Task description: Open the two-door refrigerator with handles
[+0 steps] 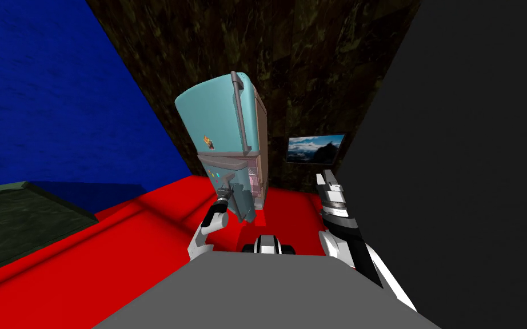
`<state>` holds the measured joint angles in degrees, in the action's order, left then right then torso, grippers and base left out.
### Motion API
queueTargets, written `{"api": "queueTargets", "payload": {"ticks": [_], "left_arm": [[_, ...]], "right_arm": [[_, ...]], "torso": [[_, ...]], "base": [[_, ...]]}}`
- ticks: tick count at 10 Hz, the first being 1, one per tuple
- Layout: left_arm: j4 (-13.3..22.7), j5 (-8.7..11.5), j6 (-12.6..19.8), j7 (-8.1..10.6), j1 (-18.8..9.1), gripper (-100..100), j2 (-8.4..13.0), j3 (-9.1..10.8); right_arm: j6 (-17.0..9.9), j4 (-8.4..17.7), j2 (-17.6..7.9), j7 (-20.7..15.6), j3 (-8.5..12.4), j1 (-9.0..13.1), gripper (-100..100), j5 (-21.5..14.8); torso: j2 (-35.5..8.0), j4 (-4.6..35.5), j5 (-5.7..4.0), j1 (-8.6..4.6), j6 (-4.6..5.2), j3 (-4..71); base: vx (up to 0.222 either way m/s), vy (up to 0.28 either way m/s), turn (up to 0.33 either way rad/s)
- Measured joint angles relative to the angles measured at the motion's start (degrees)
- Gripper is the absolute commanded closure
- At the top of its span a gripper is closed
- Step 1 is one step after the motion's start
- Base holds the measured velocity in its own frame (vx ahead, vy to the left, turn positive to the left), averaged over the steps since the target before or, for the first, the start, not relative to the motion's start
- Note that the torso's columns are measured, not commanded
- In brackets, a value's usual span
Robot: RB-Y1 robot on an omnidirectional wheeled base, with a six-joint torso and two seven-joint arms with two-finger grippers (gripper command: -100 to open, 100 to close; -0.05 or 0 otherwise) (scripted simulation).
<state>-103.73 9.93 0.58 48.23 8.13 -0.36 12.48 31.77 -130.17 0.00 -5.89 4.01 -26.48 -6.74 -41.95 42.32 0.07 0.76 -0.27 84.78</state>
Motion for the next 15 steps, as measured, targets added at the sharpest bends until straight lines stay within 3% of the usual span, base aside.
{"api": "queueTargets", "payload": {"ticks": [4,6,8,9,11,12,15], "left_arm": [[2.43,-6.82,1.07,5.83,-3.65,100,0.24,0.85],[4.58,-10.14,1.69,9.20,-6.36,100,0.42,1.30],[4.77,-12.77,1.82,11.22,-6.79,100,0.59,1.53],[6.36,-14.35,2.02,12.68,-8.61,100,0.65,2.02],[7.08,-17.72,2.49,15.42,-10.32,100,0.67,2.38],[7.16,-17.88,2.63,15.65,-10.25,100,0.70,2.46],[11.50,-13.42,1.38,11.23,-13.82,100,0.08,3.33]], "right_arm": [[0.00,0.00,0.01,0.00,0.00,-0.02,0,0.00],[0.00,0.00,0.00,0.00,0.00,-0.01,0,0.00],[0.01,-0.01,0.01,0.00,-0.01,-0.03,0,0.00],[0.00,-0.01,0.00,0.00,-0.01,0.00,0,0.00],[0.00,0.00,0.01,0.00,0.00,-0.03,0,0.00],[0.01,-0.01,0.01,0.00,0.00,-0.04,0,0.00],[0.00,0.00,-0.02,0.00,0.01,0.01,0,0.00]], "torso": [[0.07,-0.01,-0.16,-0.61,0.09,0.03],[-0.23,0.04,-0.07,-0.28,0.07,-0.12],[0.05,-0.03,-0.25,-1.02,0.19,0.01],[-0.29,-0.03,-0.16,-0.66,0.35,-0.14],[-0.51,0.02,-0.18,-1.14,0.27,-0.34],[-0.25,-0.01,-0.28,-1.34,0.33,-0.17],[-0.60,0.08,-0.02,-0.31,0.23,-0.34]], "base": [[-0.179,0.128,-0.113],[-0.200,0.134,-0.062],[-0.130,0.069,-0.054],[-0.261,0.156,-0.156],[-0.085,0.056,0.005],[-0.177,0.196,-0.216],[-0.229,0.281,-0.217]]}}
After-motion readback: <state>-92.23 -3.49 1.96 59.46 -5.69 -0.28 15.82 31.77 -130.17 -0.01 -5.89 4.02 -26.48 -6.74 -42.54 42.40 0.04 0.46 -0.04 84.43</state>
